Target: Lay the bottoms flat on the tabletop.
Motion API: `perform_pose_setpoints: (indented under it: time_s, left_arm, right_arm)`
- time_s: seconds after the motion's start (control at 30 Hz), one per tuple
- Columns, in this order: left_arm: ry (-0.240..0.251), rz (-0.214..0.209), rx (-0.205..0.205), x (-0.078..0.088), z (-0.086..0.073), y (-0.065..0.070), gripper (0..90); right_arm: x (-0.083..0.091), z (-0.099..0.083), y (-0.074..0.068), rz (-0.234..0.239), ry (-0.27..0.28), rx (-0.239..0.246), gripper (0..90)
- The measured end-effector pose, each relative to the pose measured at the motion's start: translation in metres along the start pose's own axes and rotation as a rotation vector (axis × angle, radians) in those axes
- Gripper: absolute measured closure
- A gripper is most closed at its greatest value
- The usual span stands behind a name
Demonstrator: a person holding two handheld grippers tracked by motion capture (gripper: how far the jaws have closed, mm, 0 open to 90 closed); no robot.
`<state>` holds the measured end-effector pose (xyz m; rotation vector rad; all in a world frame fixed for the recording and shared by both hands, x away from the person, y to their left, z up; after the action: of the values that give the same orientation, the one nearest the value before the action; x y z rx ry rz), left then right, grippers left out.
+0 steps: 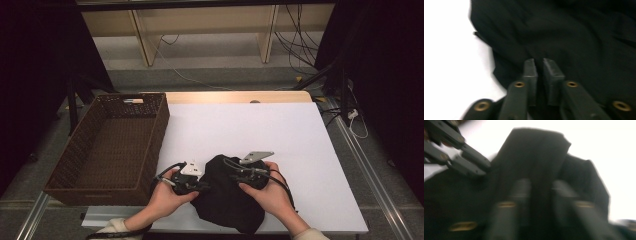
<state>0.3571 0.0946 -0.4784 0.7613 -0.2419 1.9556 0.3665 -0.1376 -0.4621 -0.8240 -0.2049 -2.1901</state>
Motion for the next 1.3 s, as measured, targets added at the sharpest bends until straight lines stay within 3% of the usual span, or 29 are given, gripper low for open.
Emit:
perform_pose_setpoints:
  time_s: [0.17,0.27,0.5,0.57,0.67,0.73,0.93,0.97,1.07,1.13,1.23,1.3]
  left_arm:
    - [0.056,0.019,-0.004,0.01,0.004,0.002,84.2]
    - [0.087,0.049,-0.016,0.011,0.006,0.0,76.8]
    - [0.083,0.054,-0.031,0.002,0.004,0.001,57.3]
    - [0.073,0.041,-0.035,0.0,0.003,0.003,55.8]
    - [0.058,0.023,-0.055,-0.003,0.002,0.006,55.2]
    - [0.05,0.014,-0.07,-0.004,0.002,0.008,54.9]
    - [0.03,-0.024,-0.076,-0.007,0.001,0.013,52.8]
    - [0.028,-0.029,-0.082,-0.007,0.001,0.013,52.4]
    - [0.032,-0.04,-0.09,-0.008,0.002,0.015,50.8]
    - [0.021,-0.049,-0.094,-0.009,0.002,0.016,49.3]
    - [0.007,-0.059,-0.1,-0.013,0.001,0.017,48.9]
    - [0.001,-0.07,-0.102,-0.015,0.001,0.019,50.8]
  right_arm:
    - [0.021,-0.001,-0.005,0.002,-0.069,0.027,89.1]
    - [0.035,-0.012,-0.005,0.01,-0.119,0.018,89.1]
    - [0.061,-0.04,0.008,-0.067,-0.238,0.013,89.0]
    - [0.067,-0.044,0.015,-0.118,-0.263,0.009,89.0]
    - [0.071,-0.047,0.026,-0.236,-0.32,0.039,89.0]
    - [0.072,-0.047,0.031,-0.275,-0.328,0.031,89.0]
    - [0.077,-0.044,0.044,-0.473,-0.379,0.035,89.0]
    - [0.079,-0.044,0.047,-0.489,-0.38,0.024,89.0]
    - [0.083,-0.044,0.052,-0.493,-0.35,-0.009,85.8]
    - [0.084,-0.042,0.053,-0.478,-0.291,-0.023,76.5]
    - [0.082,-0.036,0.051,-0.398,-0.148,-0.031,59.1]
    - [0.079,-0.03,0.047,-0.296,-0.04,-0.057,49.9]
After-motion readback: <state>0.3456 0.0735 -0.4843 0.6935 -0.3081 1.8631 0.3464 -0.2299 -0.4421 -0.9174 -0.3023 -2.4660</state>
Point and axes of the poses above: each handheld gripper's, and its own axes: x roughly backward along the jaws, z roughly out of its top, y roughly to its right, the point moved 1 cm from there along -x, roughly forward along the jaws, and after that the axes turned 9 degrees about y, right-handed, at the moved point
